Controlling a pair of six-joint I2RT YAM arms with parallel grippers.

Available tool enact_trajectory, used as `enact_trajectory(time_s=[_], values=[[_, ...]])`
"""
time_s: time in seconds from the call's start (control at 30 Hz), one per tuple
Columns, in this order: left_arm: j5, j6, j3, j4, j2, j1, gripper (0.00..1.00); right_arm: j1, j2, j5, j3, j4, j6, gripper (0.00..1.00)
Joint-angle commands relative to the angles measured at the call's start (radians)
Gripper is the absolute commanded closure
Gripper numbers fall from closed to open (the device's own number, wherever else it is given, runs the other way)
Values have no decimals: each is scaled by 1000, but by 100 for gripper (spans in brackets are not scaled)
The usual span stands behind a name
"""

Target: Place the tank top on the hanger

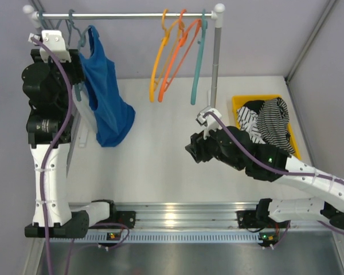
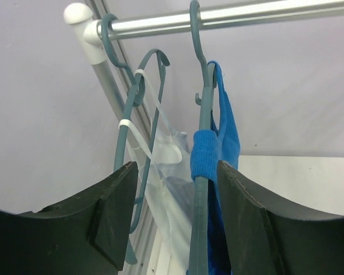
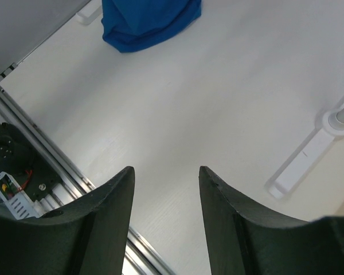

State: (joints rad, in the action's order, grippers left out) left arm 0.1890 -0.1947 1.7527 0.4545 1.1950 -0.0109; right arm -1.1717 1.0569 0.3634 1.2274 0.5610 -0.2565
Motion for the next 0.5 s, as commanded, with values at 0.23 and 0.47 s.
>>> enact_trajectory(time_s=[0.23,0.47], values=[[-321,257,84,53,-61,3,37,21,-23,-8,15,-47,-27,50],[-487,498,-134,-63,-175,-23,31,24,-77,32,-35,-38,-66,49]])
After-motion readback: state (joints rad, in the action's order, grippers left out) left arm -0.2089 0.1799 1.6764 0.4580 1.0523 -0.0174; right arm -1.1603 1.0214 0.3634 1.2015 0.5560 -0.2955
